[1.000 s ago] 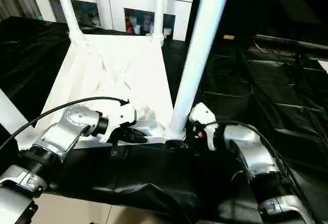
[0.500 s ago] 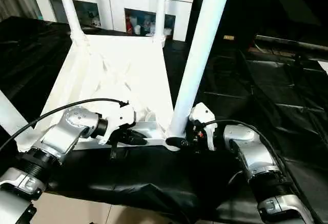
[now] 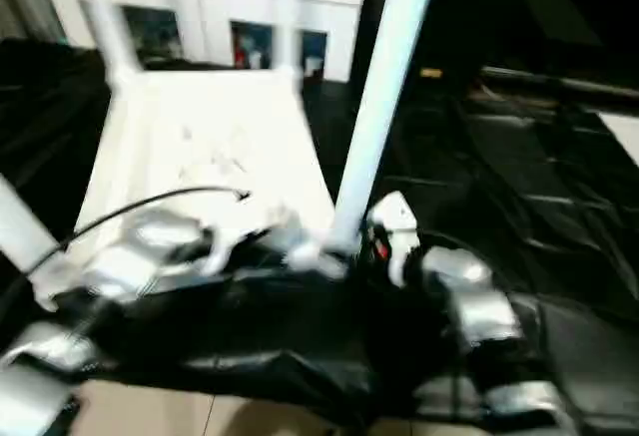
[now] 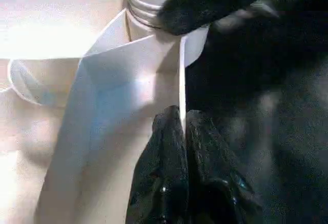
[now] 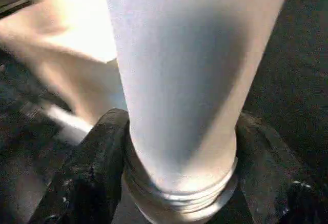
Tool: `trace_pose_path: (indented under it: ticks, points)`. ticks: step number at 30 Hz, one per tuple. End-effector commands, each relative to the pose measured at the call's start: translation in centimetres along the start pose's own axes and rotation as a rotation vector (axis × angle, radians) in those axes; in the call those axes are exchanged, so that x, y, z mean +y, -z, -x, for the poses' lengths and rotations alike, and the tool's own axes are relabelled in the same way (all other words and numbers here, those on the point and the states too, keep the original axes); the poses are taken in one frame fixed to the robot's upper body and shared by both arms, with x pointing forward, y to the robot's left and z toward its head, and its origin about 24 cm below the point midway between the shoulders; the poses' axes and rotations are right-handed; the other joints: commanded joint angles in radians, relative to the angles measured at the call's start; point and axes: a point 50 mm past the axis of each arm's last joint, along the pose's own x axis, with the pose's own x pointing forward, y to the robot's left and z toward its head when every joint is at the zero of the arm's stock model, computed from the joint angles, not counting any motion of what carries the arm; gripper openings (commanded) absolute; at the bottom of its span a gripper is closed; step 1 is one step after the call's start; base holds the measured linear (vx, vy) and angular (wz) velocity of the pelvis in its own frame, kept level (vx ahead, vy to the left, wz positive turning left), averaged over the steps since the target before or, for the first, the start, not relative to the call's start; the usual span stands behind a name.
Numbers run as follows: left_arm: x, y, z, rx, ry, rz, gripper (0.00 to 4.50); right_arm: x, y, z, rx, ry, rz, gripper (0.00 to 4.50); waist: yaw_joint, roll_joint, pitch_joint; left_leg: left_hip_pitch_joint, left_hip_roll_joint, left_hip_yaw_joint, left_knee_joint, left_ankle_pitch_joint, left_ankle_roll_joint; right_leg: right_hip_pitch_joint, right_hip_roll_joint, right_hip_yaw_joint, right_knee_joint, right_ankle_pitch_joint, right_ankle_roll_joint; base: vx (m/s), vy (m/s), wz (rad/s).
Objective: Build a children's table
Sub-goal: Rotate leg to tighten
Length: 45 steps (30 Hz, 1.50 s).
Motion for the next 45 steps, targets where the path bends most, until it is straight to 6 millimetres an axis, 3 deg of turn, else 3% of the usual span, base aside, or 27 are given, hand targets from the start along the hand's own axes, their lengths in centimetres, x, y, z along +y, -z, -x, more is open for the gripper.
trace_pose_path:
  ticks: [1, 3, 6, 9, 12, 13, 16, 18, 20, 21, 22, 23, 24, 26, 30, 36, 39, 45]
  points:
    - [-0.4, 0.9, -1.6, 0.02, -0.068, 0.096, 0.0, -1.2, 1.0, -0.3, 0.05, 0.271, -0.037, 2.64, -0.003, -0.002, -0.053, 0.002, -0.018, 0.011, -0.071, -0.325, -0.002, 0.039, -0.015, 0.008, -0.083, -0.479, -0.138, 0.0, 0.0, 0.0]
    - [-0.2, 0.7, -2.0, 0.038, -0.12, 0.089, 0.0, -0.9, 0.9, -0.9, 0.034, 0.348, -0.076, 2.64, -0.003, 0.0, -0.053, 0.008, -0.02, 0.01, -0.069, -0.348, -0.004, 0.032, -0.014, 0.005, -0.093, -0.52, -0.117, 0.0, 0.0, 0.0]
    - [0.1, 0.5, -2.3, 0.058, -0.163, 0.071, 0.0, -0.5, 0.5, -1.7, 0.017, 0.407, -0.116, 2.64, -0.004, 0.003, -0.054, 0.008, -0.019, 0.007, -0.073, -0.369, 0.004, 0.029, -0.011, 0.002, -0.095, -0.5, -0.111, 0.0, 0.0, 0.0]
    - [0.4, 0.0, -2.7, 0.073, -0.199, 0.018, 0.0, 0.7, -0.7, -3.1, -0.016, 0.379, -0.096, 2.64, -0.006, 0.005, -0.056, 0.004, -0.017, 0.006, -0.076, -0.372, 0.005, 0.033, -0.01, 0.001, -0.092, -0.449, -0.122, 0.0, 0.0, 0.0]
    - [0.3, -0.2, -2.6, 0.062, -0.175, -0.003, 0.0, 1.5, -1.4, -3.3, -0.084, 0.281, -0.094, 2.64, -0.001, -0.001, -0.056, 0.002, -0.016, 0.009, -0.076, -0.364, 0.023, 0.035, -0.014, 0.005, -0.089, -0.411, -0.143, 0.0, 0.0, 0.0]
    - [0.3, -0.2, -2.6, 0.061, -0.173, -0.003, 0.0, 1.5, -1.5, -3.3, -0.088, 0.278, -0.095, 3.34, 0.0, 0.0, -0.057, 0.002, -0.016, 0.01, -0.076, -0.361, 0.025, 0.036, -0.015, 0.005, -0.088, -0.406, -0.147, 0.0, 0.0, 0.0]
    - [0.0, -0.4, -2.4, 0.029, -0.118, -0.008, 0.0, 1.4, -2.8, -2.4, -0.202, 0.175, -0.096, 3.4, 0.007, -0.006, -0.056, 0.0, -0.013, 0.012, -0.075, -0.347, 0.044, 0.04, -0.017, 0.007, -0.088, -0.395, -0.15, 0.0, 0.0, 0.0]
    - [-0.1, -0.4, -2.2, 0.018, -0.083, -0.039, 0.0, 0.8, -3.2, -1.6, -0.219, 0.141, -0.082, 3.69, 0.006, -0.009, -0.056, -0.011, -0.013, 0.009, -0.079, -0.312, 0.054, 0.049, -0.017, 0.006, -0.082, -0.387, -0.148, 0.0, 0.0, 0.0]
    - [-0.1, -0.2, -1.3, 0.011, -0.019, -0.06, 0.0, -0.5, -3.8, 0.0, -0.211, 0.019, -0.045, 3.8, 0.009, -0.009, -0.057, -0.008, -0.012, 0.009, -0.078, -0.308, 0.058, 0.049, -0.019, 0.006, -0.084, -0.403, -0.147, 0.0, 0.0, 0.0]
    - [-0.1, -0.1, -1.0, 0.009, -0.007, -0.067, 0.0, -0.8, -3.7, 0.5, -0.175, -0.029, -0.007, 3.97, 0.016, -0.007, -0.056, 0.001, -0.008, 0.015, -0.074, -0.292, 0.07, 0.042, -0.019, 0.011, -0.084, -0.37, -0.169, 0.0, 0.0, 0.0]
    - [-0.1, -0.1, -1.0, 0.009, -0.007, -0.067, 0.0, -0.8, -3.7, 0.5, -0.175, -0.029, -0.007, 3.97, 0.016, -0.007, -0.056, 0.001, -0.008, 0.015, -0.074, -0.292, 0.07, 0.042, -0.019, 0.011, -0.084, -0.37, -0.169, 0.0, 0.0, 0.0]
    - [-0.1, -0.1, -0.4, -0.006, 0.03, -0.085, 0.0, -1.4, -3.3, 1.4, -0.093, -0.089, 0.097, 4.08, 0.019, -0.006, -0.058, 0.002, -0.008, 0.017, -0.072, -0.27, 0.072, 0.043, -0.018, 0.013, -0.079, -0.322, -0.19, 0.0, 0.0, 0.0]
    - [-0.1, 0.0, -0.1, -0.013, 0.048, -0.081, 0.0, -1.7, -2.9, 1.9, -0.041, -0.125, 0.155, 4.08, 0.022, -0.005, -0.057, -0.006, -0.007, 0.016, -0.073, -0.243, 0.074, 0.049, -0.017, 0.011, -0.071, -0.277, -0.212, 0.0, 0.0, 0.0]
    - [-0.1, 0.0, 0.1, -0.021, 0.067, -0.086, 0.0, -1.9, -2.7, 2.3, -0.008, -0.157, 0.186, 4.08, 0.023, -0.005, -0.058, -0.005, -0.008, 0.017, -0.071, -0.25, 0.076, 0.05, -0.018, 0.01, -0.071, -0.288, -0.21, 0.0, 0.0, 0.0]
    - [-1.2, 0.6, 2.0, -0.022, 0.28, -0.156, 0.0, -1.9, -1.8, 4.7, 0.126, -0.383, 0.239, 4.08, 0.029, -0.004, -0.06, -0.004, -0.002, 0.015, -0.072, -0.233, 0.09, 0.053, -0.019, 0.013, -0.062, -0.23, -0.234, 0.0, 0.0, 0.0]
    - [-1.7, 0.7, 2.5, -0.026, 0.341, -0.163, 0.0, -1.4, -1.7, 4.7, 0.145, -0.45, 0.23, 4.08, 0.027, 0.003, -0.059, 0.004, 0.0, 0.018, -0.071, -0.243, 0.087, 0.047, -0.017, 0.014, -0.057, -0.189, -0.264, 0.0, 0.0, 0.0]
    - [-1.7, 0.6, 2.5, -0.027, 0.337, -0.164, 0.0, -1.3, -1.7, 4.4, 0.133, -0.446, 0.216, 4.08, 0.026, 0.0, -0.059, 0.001, -0.002, 0.018, -0.072, -0.247, 0.074, 0.05, -0.018, 0.014, -0.057, -0.21, -0.253, 0.0, 0.0, 0.0]
    - [-1.8, 0.8, 2.7, -0.026, 0.342, -0.162, 0.0, -0.3, -1.6, 4.1, 0.128, -0.529, 0.202, 4.08, 0.032, -0.005, -0.059, 0.002, -0.001, 0.018, -0.071, -0.224, 0.078, 0.051, -0.019, 0.015, -0.054, -0.199, -0.251, 0.0, 0.0, 0.0]
